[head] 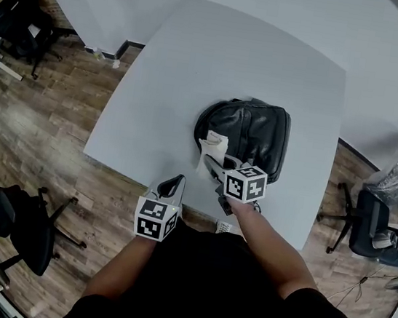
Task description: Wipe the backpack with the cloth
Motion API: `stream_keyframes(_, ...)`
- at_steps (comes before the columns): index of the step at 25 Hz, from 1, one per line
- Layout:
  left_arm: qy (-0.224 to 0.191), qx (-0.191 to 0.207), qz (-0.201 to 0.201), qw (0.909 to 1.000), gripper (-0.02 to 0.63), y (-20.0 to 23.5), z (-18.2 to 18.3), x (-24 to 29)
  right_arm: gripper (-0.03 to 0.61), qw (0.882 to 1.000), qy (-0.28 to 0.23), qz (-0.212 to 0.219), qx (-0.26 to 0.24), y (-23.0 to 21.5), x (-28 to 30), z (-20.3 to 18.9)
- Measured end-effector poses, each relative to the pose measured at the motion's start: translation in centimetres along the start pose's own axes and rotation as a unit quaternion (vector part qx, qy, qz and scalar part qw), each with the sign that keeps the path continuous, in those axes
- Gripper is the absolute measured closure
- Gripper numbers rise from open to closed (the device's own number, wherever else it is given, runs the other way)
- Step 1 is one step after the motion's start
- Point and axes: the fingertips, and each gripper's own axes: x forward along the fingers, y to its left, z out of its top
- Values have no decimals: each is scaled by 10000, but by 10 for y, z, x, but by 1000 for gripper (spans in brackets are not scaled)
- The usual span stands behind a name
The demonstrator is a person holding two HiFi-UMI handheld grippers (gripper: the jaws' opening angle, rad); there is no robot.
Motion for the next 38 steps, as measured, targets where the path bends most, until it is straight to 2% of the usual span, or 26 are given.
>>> stream_keyframes(12,39,152,-83,9998,607,-13,2,8,485,9997,175,-28,-170,-7,-23,-25)
stream_keyframes(38,41,399,-239,9989,607,-87,5,32,485,9999,-11,-128,-94,-38,-107,-26)
